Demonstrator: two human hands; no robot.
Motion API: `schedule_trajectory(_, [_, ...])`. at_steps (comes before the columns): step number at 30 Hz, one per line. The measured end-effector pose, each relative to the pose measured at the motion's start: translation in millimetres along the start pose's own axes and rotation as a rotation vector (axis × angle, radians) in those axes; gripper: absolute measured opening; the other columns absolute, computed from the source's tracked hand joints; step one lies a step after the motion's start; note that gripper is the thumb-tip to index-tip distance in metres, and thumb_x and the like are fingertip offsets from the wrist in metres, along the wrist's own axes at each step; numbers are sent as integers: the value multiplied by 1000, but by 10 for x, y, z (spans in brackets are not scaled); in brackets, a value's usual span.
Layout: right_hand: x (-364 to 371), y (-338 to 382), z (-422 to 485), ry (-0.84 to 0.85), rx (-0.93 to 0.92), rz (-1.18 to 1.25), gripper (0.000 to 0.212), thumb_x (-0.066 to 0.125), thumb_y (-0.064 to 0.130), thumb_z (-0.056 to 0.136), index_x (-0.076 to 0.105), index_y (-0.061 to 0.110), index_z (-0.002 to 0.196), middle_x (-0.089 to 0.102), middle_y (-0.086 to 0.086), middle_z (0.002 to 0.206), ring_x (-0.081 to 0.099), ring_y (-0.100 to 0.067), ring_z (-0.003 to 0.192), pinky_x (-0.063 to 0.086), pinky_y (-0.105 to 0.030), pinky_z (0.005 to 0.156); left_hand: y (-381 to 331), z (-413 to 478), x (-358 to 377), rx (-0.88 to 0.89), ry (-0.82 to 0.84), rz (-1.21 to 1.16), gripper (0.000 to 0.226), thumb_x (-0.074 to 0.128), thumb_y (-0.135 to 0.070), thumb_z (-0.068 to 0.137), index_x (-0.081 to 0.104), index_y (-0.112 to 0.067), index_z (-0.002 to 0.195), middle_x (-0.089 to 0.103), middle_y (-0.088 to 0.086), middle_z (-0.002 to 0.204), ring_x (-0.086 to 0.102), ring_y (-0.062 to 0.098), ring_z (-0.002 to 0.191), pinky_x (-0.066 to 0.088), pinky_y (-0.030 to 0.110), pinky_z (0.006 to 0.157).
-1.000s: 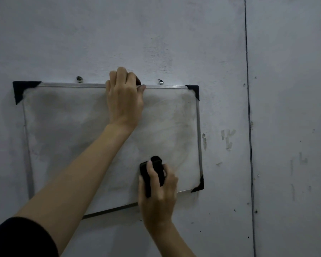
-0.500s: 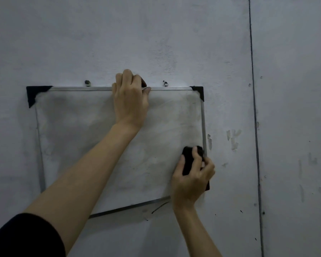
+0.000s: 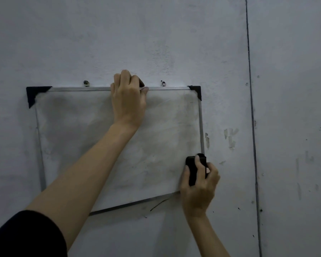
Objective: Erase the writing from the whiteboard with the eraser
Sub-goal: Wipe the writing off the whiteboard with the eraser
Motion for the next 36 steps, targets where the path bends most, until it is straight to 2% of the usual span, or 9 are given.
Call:
schedule_trajectory(2, [32,22,-33,-32,182,28,32,68,18,91,62,8,121,48,-18,115,49,-31,101,59,-51,67,4,0,4,-9,0,-2,19,73,-16,77,62,-1,82,56,15,96,51,33,93,39,37,75])
schedule_trajectory(4, [87,237,-154,-46,226,51,34,64,22,93,58,10,123,46,-17,118,48,-30,104,59,-51,69,1,-2,3,-7,-4,4,20,73,-16,78,62,-1,83,56,15,96,51,32,93,39,37,75])
schedule_trajectory(9, [145,1012,-721,129,-188,157,35,53,33,95,54,18,127,45,-15,125,50,-30,101,58,-40,73,16,-9,9,-10,-8,6,19,73,-16,77,61,-1,82,56,15,96,51,33,92,40,38,74])
schedule_trajectory(13, [95,841,-722,181,-389,108,32,53,32,97,55,19,126,45,-15,123,49,-30,96,56,-41,71,18,-25,0,10,-28,-4,19,72,-17,77,60,-3,80,56,15,93,51,34,89,41,39,73])
schedule_trajectory(19, [-20,8,-100,0,-12,-16,32,59,24,93,59,9,122,47,-19,115,48,-32,98,58,-48,70,24,-21,4,-10,-18,-8,19,73,-16,77,61,-2,80,56,15,94,51,33,90,40,38,74])
schedule_trajectory(23, [92,114,11,-71,254,27,33,64,18,93,53,12,124,47,-20,114,49,-34,100,58,-53,65,5,-12,-12,-20,-20,-21,18,74,-15,76,61,-2,80,55,14,93,51,33,89,41,39,73])
schedule_trajectory(27, [276,868,-81,-27,26,117,37,57,28,93,58,11,126,48,-19,118,49,-29,100,58,-44,75,-6,-7,-22,-5,-6,-33,18,74,-15,76,61,-2,79,56,13,92,52,32,89,42,38,73])
schedule_trajectory(33, [404,1265,-59,52,-576,122,40,66,28,92,54,19,129,47,-18,121,54,-32,88,53,-42,66,10,-4,-35,61,10,-16,18,71,-17,79,61,-1,80,55,15,92,51,34,89,42,39,73])
schedule_trajectory(36, [374,818,427,-20,-447,72,43,71,26,90,55,18,129,47,-18,119,52,-33,96,54,-45,72,34,2,-51,102,29,-11,17,68,-15,81,60,0,82,55,16,91,50,34,87,42,40,73])
Point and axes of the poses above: each hand's wrist, its own z-axis towards the middle knuckle, its own x-axis out of the palm, y = z × x, the point moved 8 cm from there along z, towards the middle knuckle
